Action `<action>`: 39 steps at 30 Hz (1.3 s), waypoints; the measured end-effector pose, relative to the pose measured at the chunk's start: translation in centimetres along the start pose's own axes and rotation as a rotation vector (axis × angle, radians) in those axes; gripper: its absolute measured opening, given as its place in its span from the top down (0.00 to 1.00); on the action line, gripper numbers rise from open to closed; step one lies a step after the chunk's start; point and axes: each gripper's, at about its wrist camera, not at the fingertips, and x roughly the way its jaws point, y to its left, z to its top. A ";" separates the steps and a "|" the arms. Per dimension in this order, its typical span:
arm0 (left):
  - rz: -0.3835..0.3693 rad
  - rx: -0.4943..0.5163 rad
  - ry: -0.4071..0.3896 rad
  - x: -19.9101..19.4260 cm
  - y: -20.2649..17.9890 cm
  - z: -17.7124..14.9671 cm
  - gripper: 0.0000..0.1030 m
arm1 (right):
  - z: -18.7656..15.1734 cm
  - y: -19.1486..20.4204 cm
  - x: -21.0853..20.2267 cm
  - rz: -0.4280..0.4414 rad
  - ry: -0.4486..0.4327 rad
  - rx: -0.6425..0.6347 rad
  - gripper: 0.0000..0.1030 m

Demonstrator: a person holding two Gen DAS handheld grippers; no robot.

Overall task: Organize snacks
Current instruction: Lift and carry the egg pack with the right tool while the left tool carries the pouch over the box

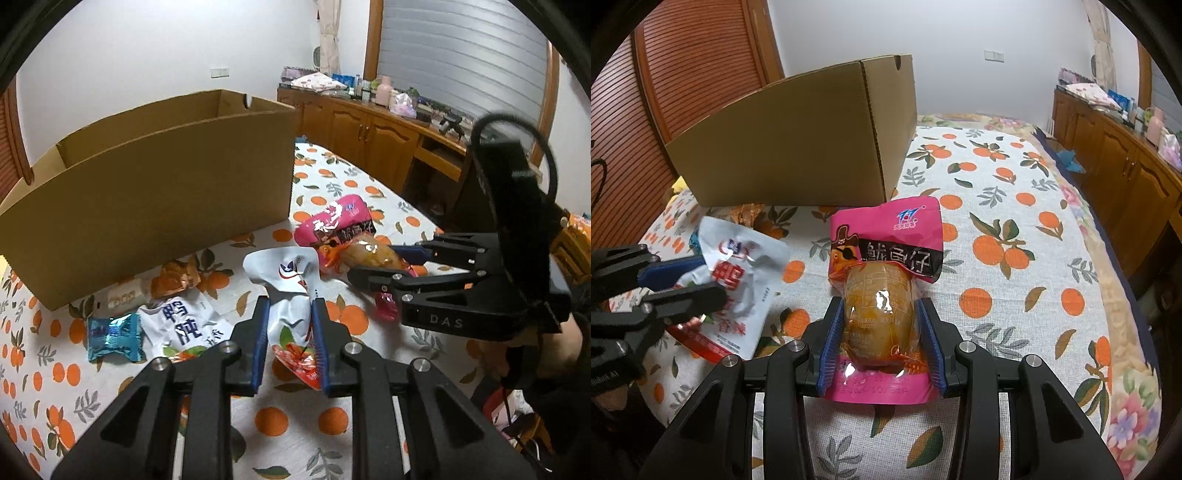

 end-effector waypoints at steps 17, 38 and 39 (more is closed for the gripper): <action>0.024 -0.021 -0.106 -4.1 3.1 2.6 0.81 | 0.9 0.2 -1.9 -0.010 -0.063 -0.020 0.63; 0.088 -0.033 -0.225 -8.3 8.1 7.6 0.81 | 6.7 3.2 -8.3 -0.007 -0.221 -0.113 0.62; 0.093 -0.034 -0.226 -8.3 8.4 7.8 0.81 | 6.9 3.5 -8.2 -0.004 -0.224 -0.117 0.62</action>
